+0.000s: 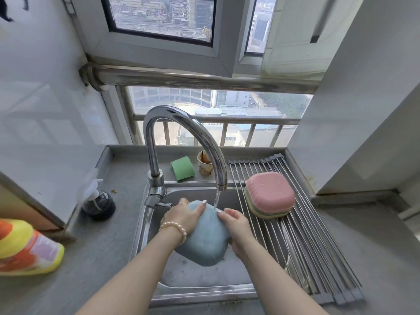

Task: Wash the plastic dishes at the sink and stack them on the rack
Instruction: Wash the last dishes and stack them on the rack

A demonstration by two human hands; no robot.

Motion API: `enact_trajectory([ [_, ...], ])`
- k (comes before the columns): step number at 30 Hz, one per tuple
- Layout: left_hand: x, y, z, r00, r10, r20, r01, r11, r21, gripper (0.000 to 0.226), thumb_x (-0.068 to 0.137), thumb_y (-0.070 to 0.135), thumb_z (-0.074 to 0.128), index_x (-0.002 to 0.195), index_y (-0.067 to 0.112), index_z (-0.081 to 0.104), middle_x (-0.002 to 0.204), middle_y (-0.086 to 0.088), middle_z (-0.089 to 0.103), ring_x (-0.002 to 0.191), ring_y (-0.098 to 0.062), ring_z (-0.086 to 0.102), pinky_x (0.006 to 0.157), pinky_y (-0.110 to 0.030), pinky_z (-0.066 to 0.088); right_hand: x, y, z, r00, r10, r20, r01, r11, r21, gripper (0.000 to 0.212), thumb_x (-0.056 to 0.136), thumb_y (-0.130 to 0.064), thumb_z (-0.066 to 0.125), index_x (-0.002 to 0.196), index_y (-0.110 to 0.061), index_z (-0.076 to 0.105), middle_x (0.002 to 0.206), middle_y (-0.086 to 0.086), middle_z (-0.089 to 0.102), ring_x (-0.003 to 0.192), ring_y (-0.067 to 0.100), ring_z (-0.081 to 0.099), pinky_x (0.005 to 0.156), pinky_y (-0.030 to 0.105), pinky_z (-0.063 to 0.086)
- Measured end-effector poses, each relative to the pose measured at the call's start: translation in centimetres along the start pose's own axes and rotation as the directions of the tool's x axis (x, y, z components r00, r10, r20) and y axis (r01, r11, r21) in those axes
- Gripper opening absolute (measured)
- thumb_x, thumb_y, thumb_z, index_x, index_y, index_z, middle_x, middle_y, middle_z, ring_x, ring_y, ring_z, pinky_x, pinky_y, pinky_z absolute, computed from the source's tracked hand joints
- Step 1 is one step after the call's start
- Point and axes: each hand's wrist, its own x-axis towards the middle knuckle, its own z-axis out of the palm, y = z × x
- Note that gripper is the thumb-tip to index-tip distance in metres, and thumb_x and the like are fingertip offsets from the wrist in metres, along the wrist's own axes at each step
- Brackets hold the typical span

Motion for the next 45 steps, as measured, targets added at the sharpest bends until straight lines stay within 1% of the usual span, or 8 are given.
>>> enact_trajectory([
  [6,0.6,-1.8,-0.2,0.999,0.001,-0.033,-0.003,0.997,-0.082,0.052,0.094,0.059,0.036,0.084,0.013,0.057,0.099,-0.013,0.068,0.095,-0.032,0.061,0.071,-0.034,0.038,-0.8,2.0,0.8,0.996,0.090,0.029,-0.089,0.996,-0.021,0.026,0.088,-0.031,0.067,0.093,-0.008,0.057,0.079,0.007,0.064,0.068,0.020,0.057,0.058,0.028,0.044],
  [13,0.5,-1.5,-0.4,0.993,0.099,-0.059,-0.105,0.989,-0.104,0.053,0.083,0.069,0.046,0.074,0.019,0.059,0.099,-0.008,0.062,0.098,-0.027,0.057,0.091,-0.036,0.044,-0.9,1.3,0.3,0.999,0.033,-0.019,-0.031,0.995,0.096,0.025,0.086,-0.025,0.070,0.090,-0.004,0.058,0.072,0.007,0.064,0.061,0.017,0.057,0.049,0.024,0.044],
  [18,1.7,0.2,-1.5,0.993,0.117,0.006,-0.115,0.981,-0.156,0.059,0.064,0.081,0.036,0.054,0.025,0.053,0.082,-0.006,0.062,0.091,-0.032,0.061,0.083,-0.037,0.046,-0.3,0.8,-0.3,0.998,0.049,-0.044,-0.041,0.987,0.156,0.033,0.085,-0.030,0.071,0.096,-0.001,0.059,0.082,0.012,0.067,0.070,0.024,0.061,0.065,0.034,0.048],
  [23,0.7,1.2,-0.7,0.982,0.147,0.117,-0.126,0.977,-0.173,0.056,0.076,0.071,0.042,0.107,0.031,0.065,0.122,-0.006,0.053,0.115,-0.024,0.052,0.105,-0.038,0.038,0.4,0.4,-1.5,0.996,0.039,-0.086,-0.025,0.987,0.159,0.035,0.083,-0.027,0.073,0.095,0.003,0.060,0.085,0.017,0.067,0.072,0.026,0.061,0.065,0.034,0.050],
  [28,-2.1,2.1,2.4,0.930,0.298,0.216,-0.305,0.952,-0.003,0.061,0.096,0.051,0.040,0.149,0.026,0.026,0.145,-0.008,0.034,0.131,-0.026,0.042,0.110,-0.033,0.031,0.6,-0.3,-3.4,0.989,0.024,-0.148,-0.009,0.995,0.102,0.032,0.075,-0.020,0.080,0.088,0.003,0.063,0.083,0.019,0.068,0.071,0.026,0.062,0.071,0.039,0.054],
  [34,-3.3,3.1,3.7,0.872,0.421,0.248,-0.462,0.876,0.139,0.069,0.094,0.062,0.029,0.152,0.036,0.002,0.161,-0.002,0.007,0.146,-0.018,0.017,0.114,-0.036,0.025,0.4,-2.3,-5.0,0.983,-0.108,-0.145,0.103,0.994,-0.042,0.026,0.076,-0.018,0.080,0.084,-0.002,0.061,0.077,0.012,0.065,0.064,0.020,0.059,0.061,0.030,0.050],
  [40,-1.7,3.3,3.0,0.956,0.256,0.145,-0.225,0.953,-0.200,0.072,0.083,0.056,0.062,0.140,0.018,0.043,0.135,-0.007,0.047,0.124,-0.022,0.047,0.106,-0.029,0.035,0.5,-3.4,-6.1,1.000,0.013,0.028,-0.014,0.998,0.056,0.056,0.079,-0.015,0.076,0.126,0.004,0.052,0.105,0.017,0.064,0.083,0.023,0.064,0.061,0.030,0.052],
  [45,-1.0,3.1,3.2,0.997,0.059,-0.039,-0.070,0.901,-0.427,0.053,0.080,0.053,0.067,0.114,0.013,0.062,0.112,-0.007,0.064,0.098,-0.022,0.062,0.089,-0.035,0.050,-1.2,-3.7,-7.1,0.991,-0.005,0.134,0.065,0.894,-0.443,0.082,0.074,-0.019,0.082,0.141,-0.013,0.035,0.117,0.004,0.054,0.105,0.021,0.059,0.074,0.036,0.055],
])
